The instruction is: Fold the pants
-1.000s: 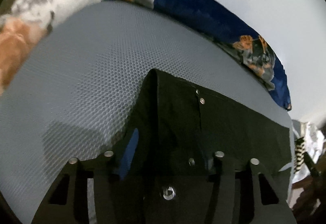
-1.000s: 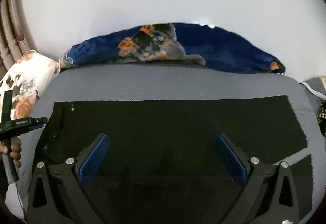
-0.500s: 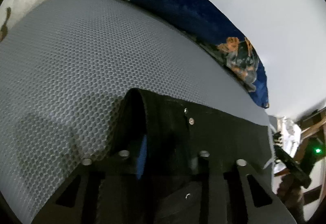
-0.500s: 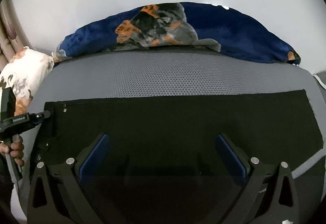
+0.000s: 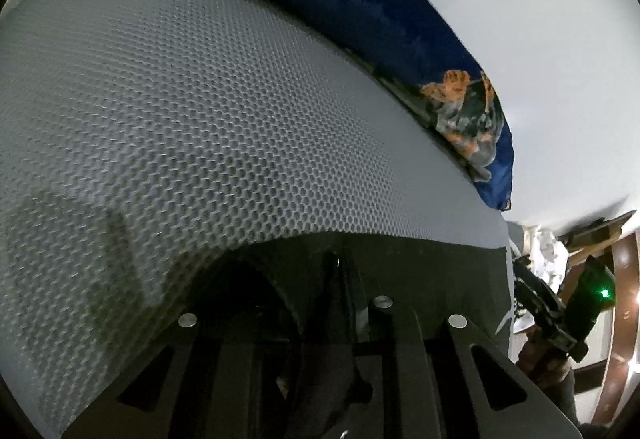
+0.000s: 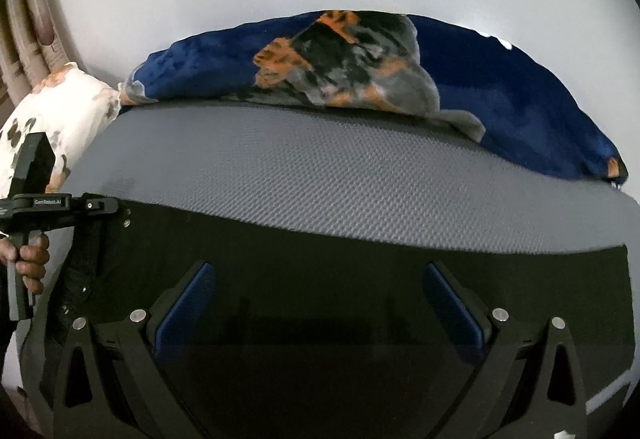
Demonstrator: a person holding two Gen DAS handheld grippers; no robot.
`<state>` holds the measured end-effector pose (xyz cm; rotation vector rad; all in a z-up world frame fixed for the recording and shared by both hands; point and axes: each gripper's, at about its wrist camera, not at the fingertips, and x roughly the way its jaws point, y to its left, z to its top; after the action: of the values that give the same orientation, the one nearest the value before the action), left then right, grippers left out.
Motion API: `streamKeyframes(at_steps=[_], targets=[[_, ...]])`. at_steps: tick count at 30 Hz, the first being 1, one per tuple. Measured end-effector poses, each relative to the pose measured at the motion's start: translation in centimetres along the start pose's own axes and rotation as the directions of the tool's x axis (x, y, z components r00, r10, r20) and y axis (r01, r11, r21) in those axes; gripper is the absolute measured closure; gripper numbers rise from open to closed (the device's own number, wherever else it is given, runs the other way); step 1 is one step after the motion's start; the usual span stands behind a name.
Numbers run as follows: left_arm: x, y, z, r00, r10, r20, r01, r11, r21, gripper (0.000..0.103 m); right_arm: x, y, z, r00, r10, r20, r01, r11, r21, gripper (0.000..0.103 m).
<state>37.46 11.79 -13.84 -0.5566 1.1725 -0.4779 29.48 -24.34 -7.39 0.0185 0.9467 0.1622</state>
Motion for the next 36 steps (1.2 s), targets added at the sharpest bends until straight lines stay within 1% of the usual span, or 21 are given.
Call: streamKeyframes(at_steps=[4,5,6,9,11,12,14,15,16,17,20,21,25,26,27,29,30,31,32,34,36], targets=[[0.3,0.3,-0.3,1.000,-0.013,0.016,0.014,1.000,-0.019,0.086,1.5,-1.2,0.9,1.000,0.020,-0.014,-0.020,1.000,-0.016,0.000],[0.3,0.1,-0.3,1.000,-0.009,0.023,0.010,1.000,-0.017,0.092,1.8,-1.3,1.0,0.999,0.029,-0.020,-0.030,0.999,-0.020,0.000],[0.0,0.0,-0.5,0.999,0.000,0.035,0.000,1.000,-0.014,0.093,2.3,-1.6,1.1,0.999,0.039,-0.034,-0.040,0.999,-0.032,0.000],[-1.5,-1.0,-1.1,0.997,-0.012,0.081,0.011,1.000,0.011,0.093,3.5,-1.9,1.4,0.996,0.060,-0.066,-0.067,0.992,-0.105,0.000],[-2.8,-2.5,-1.7,0.993,-0.022,0.119,0.016,0.998,0.055,0.093,4.2,-2.0,1.6,0.993,0.078,-0.084,-0.091,0.983,-0.162,0.000],[-3.3,-3.0,-1.9,0.991,-0.027,0.132,0.018,0.997,0.070,0.093,4.5,-2.1,1.8,0.988,0.116,-0.104,-0.134,0.973,-0.187,0.000],[-4.5,-4.3,-2.6,0.986,-0.044,0.160,0.026,0.993,0.114,0.093,4.9,-2.3,2.3,0.981,0.153,-0.122,-0.176,0.961,-0.211,0.000],[-5.1,-5.0,-3.0,0.983,-0.059,0.172,0.034,0.989,0.143,0.093,5.1,-2.4,2.6,0.973,0.184,-0.140,-0.212,0.950,-0.229,0.000],[-5.6,-5.4,-3.3,0.986,-0.017,0.167,0.001,0.996,0.094,0.093,5.2,-2.4,2.8,0.969,0.197,-0.148,-0.228,0.944,-0.238,0.000],[-6.2,-5.7,-3.6,0.985,-0.021,0.172,0.002,0.994,0.107,0.093,5.4,-2.4,3.1,0.965,0.211,-0.157,-0.246,0.936,-0.253,0.000],[-7.4,-6.4,-4.3,0.981,-0.046,0.190,0.021,0.991,0.131,0.093,6.0,-2.4,3.8,0.941,0.272,-0.203,-0.323,0.902,-0.287,0.005],[-7.8,-6.6,-4.6,0.979,-0.057,0.198,0.029,0.989,0.142,0.093,6.3,-2.4,4.0,0.929,0.292,-0.226,-0.351,0.889,-0.295,0.008],[-8.7,-7.0,-5.6,0.973,-0.078,0.217,0.041,0.985,0.167,0.093,7.5,-2.3,4.4,0.894,0.335,-0.299,-0.424,0.846,-0.321,0.019],[-8.7,-7.1,-5.7,0.972,-0.079,0.221,0.041,0.984,0.171,0.093,7.8,-2.2,4.5,0.878,0.354,-0.321,-0.453,0.832,-0.321,0.019],[-8.7,-7.3,-5.7,0.965,-0.086,0.246,0.041,0.982,0.182,0.093,8.2,-2.2,4.5,0.855,0.377,-0.357,-0.491,0.811,-0.319,0.021],[-9.3,-7.2,-6.2,0.964,-0.090,0.250,0.042,0.981,0.191,0.093,8.6,-1.8,4.5,0.841,0.385,-0.381,-0.515,0.785,-0.344,0.025],[-9.3,-7.3,-6.2,0.963,-0.089,0.254,0.039,0.980,0.195,0.093,8.8,-1.5,4.5,0.826,0.393,-0.404,-0.540,0.759,-0.363,0.026],[-9.5,-7.4,-6.3,0.962,-0.088,0.257,0.037,0.980,0.197,0.093,9.0,-1.3,4.5,0.815,0.398,-0.421,-0.555,0.746,-0.368,0.030],[-9.5,-7.5,-6.4,0.963,-0.085,0.254,0.035,0.980,0.196,0.093,9.3,-1.0,4.5,0.798,0.405,-0.447,-0.578,0.725,-0.375,0.031],[-9.3,-7.6,-6.2,0.964,-0.074,0.255,0.026,0.982,0.189,0.093,9.7,-0.5,4.4,0.780,0.397,-0.483,-0.599,0.698,-0.393,0.041],[-9.2,-7.7,-6.1,0.966,-0.064,0.252,0.016,0.982,0.186,0.093,10.0,-0.4,4.3,0.762,0.383,-0.522,-0.618,0.671,-0.410,0.047]])
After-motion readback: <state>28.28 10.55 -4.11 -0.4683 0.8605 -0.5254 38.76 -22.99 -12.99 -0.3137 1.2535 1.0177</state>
